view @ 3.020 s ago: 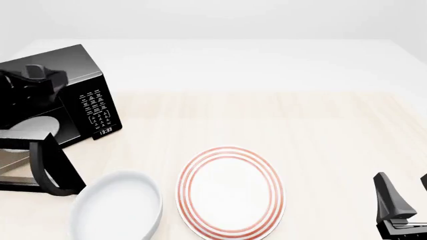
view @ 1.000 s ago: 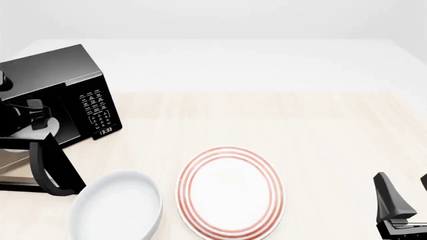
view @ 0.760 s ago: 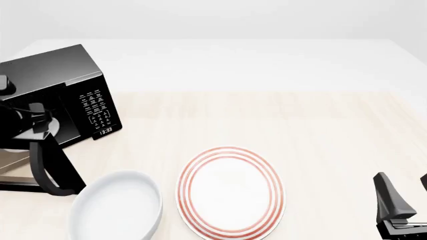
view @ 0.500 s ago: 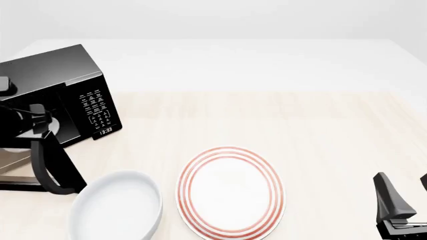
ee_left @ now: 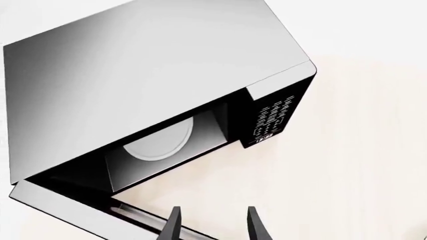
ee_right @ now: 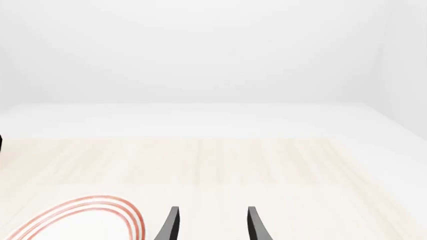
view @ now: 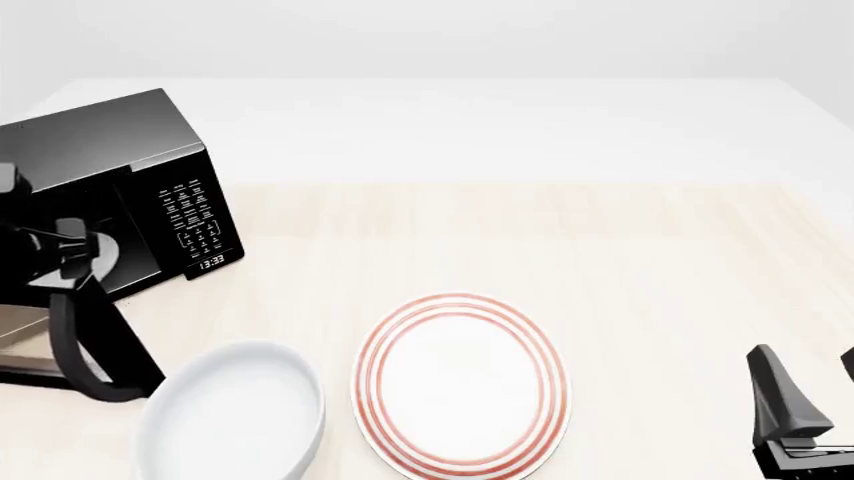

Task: Open the microwave.

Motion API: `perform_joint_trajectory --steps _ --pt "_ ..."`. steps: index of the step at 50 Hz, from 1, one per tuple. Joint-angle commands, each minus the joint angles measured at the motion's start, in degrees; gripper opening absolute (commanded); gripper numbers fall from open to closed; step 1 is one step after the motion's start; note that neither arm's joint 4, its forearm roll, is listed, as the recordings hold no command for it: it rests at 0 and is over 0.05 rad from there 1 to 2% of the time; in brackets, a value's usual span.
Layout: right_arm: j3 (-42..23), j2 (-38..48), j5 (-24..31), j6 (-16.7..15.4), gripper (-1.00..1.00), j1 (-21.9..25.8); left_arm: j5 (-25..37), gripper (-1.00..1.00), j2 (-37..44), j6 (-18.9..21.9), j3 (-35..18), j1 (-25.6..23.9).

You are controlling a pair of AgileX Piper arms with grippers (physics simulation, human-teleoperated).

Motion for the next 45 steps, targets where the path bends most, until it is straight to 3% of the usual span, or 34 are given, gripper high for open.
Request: perform_joint_trajectory --steps 1,45 --pt "0.00 0.00 0.00 0.00 1.00 0.00 1.21 1.00 -1.20 -1.20 3.25 0.97" --pt "0.00 0.00 0.00 0.00 1.00 0.00 3.41 1.00 -11.70 -4.50 12.54 1.88"
